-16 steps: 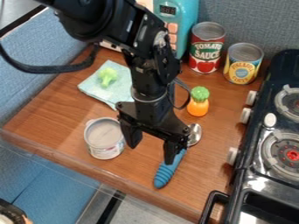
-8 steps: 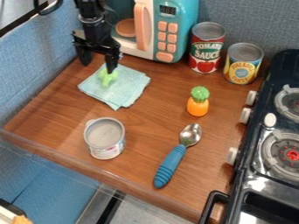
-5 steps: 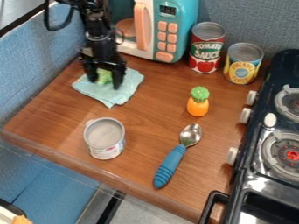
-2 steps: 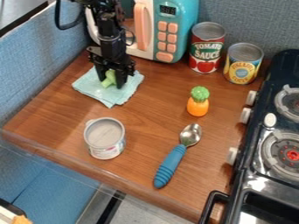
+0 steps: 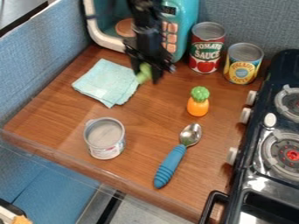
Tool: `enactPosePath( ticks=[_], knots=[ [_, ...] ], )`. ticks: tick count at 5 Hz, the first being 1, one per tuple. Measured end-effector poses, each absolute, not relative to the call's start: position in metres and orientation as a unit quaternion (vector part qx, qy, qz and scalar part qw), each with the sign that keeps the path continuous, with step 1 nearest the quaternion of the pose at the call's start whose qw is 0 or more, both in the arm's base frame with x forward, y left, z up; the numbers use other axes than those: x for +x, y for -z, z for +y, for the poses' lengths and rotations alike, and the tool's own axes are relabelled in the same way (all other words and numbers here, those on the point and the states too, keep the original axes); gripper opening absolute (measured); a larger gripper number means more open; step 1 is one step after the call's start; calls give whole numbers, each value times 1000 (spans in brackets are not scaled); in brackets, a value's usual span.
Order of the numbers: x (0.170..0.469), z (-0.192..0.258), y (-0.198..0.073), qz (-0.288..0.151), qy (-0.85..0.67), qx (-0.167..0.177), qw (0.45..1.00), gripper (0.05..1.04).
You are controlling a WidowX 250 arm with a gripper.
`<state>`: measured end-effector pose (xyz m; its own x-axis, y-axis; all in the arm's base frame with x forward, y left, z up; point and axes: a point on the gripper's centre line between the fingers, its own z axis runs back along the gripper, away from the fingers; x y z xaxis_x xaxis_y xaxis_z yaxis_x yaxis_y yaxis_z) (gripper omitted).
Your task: Take the light green object on top of the blue cloth and put it in the middle of the table
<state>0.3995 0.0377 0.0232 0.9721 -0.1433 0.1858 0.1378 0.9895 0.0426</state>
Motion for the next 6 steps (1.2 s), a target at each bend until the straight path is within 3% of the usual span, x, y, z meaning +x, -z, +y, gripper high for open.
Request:
enactPosePath(
  ticks=[1,2,3,4,5,6],
  knots=[
    [400,4,-10,-85,85,18,993,581],
    [393,-1,18,-52,84,19,995,581],
    [393,1,20,-48,77,24,996,581],
    [387,1,22,-45,65,27,997,680],
    [380,1,8,-50,43,28,997,955],
    [381,-1,-53,-118,23,32,992,1003]
  ],
)
